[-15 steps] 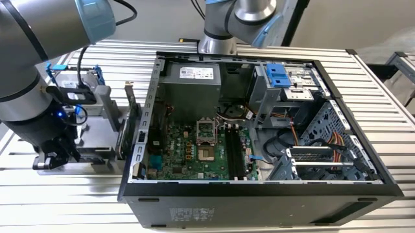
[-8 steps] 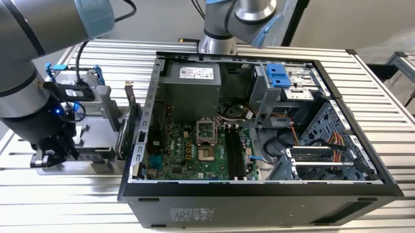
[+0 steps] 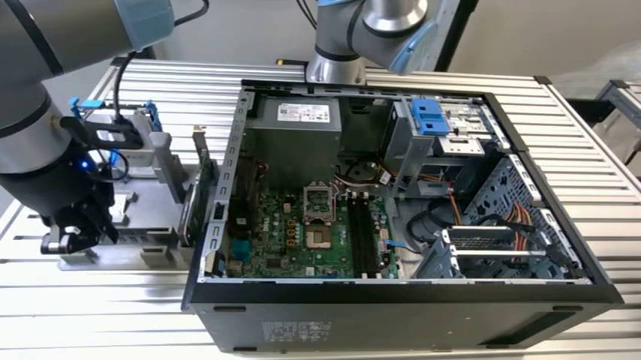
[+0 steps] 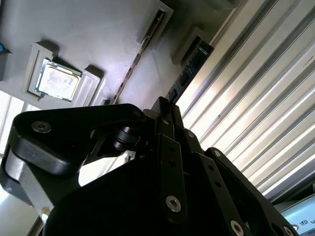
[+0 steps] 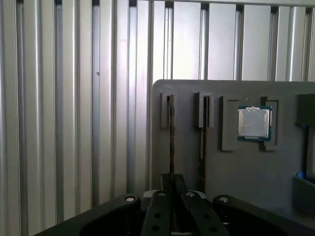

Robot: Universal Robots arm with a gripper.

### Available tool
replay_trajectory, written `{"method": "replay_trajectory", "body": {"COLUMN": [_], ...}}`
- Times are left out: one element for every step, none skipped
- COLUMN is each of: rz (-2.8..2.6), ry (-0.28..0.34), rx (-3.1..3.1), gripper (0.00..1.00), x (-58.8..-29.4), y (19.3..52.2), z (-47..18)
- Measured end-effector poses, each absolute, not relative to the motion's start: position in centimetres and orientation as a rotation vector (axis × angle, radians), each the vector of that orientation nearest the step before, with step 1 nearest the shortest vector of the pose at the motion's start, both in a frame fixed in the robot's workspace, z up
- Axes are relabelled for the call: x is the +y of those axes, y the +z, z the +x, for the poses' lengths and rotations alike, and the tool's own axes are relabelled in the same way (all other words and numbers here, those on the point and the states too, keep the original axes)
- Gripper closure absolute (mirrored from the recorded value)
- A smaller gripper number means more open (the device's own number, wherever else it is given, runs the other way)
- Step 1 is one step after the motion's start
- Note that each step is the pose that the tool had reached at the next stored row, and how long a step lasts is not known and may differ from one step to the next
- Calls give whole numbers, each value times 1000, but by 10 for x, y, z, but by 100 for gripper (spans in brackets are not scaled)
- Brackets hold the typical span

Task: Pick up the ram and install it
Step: 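Pick up the ram and move it above insertion slot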

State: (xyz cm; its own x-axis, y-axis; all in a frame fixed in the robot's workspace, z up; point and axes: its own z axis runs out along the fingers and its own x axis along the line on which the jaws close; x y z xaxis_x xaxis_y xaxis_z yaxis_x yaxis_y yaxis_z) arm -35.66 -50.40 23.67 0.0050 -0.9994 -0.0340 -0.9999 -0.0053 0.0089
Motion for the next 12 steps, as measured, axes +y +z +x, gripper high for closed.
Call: {"method": "replay_trajectory", "body": {"rz": [-2214, -2214, -2214, -2215, -2214, -2214, -2214, -2215, -2214, -2214, -2214, -2214], "ry": [47, 47, 47, 47, 47, 47, 47, 47, 47, 47, 47, 47], "rx": [2203, 2203, 2203, 2203, 2203, 2203, 2203, 2203, 2203, 2203, 2203, 2203], "gripper": [100, 100, 100, 100, 100, 100, 100, 100, 100, 100, 100, 100], "x": [-504, -504, -504, -504, -504, -504, -504, -504, -504, -504, -504, -504], "y": [238, 239, 241, 242, 243, 245, 246, 247, 249, 250, 251, 252], "z": [-357, -357, -357, -357, -357, -357, -357, -357, -357, -357, -357, -357]}}
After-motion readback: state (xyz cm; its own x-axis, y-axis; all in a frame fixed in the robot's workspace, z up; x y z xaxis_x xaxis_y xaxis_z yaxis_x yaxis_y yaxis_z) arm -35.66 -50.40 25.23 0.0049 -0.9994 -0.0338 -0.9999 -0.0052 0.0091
